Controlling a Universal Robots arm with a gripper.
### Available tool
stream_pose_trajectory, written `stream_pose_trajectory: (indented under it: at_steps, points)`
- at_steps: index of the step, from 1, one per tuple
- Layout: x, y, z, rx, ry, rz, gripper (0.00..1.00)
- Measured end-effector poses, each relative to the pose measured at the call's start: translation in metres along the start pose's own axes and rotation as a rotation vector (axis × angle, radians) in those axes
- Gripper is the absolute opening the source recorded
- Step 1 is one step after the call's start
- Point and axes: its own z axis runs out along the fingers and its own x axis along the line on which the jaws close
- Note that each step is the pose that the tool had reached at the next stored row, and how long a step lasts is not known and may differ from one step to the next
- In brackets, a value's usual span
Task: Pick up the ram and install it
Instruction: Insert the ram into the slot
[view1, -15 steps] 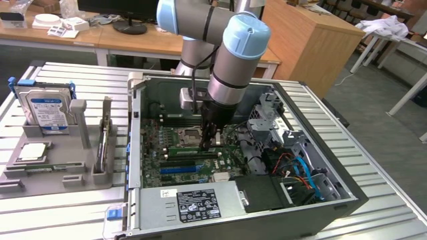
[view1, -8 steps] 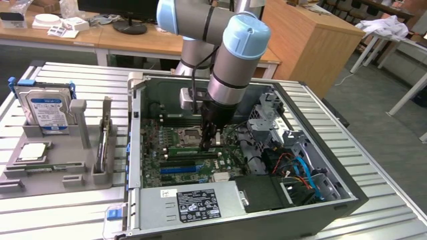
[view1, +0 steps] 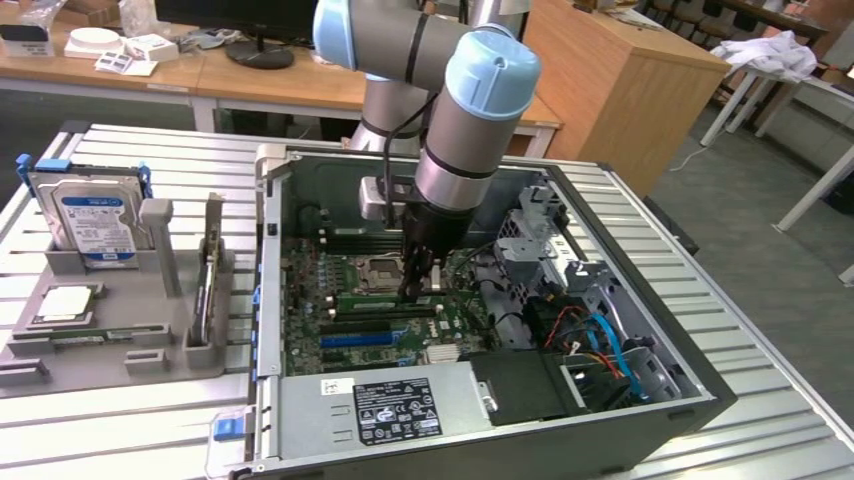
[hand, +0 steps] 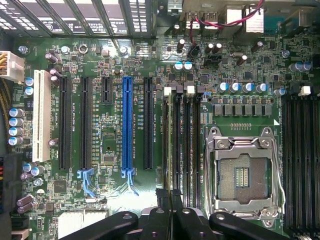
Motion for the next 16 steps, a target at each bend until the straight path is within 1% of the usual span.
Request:
stream_pose_trajectory:
  at_steps: [16]
  points:
    - [0.0001, -0.0001, 0.0018, -0.0001, 0.0002, 0.0, 0.12]
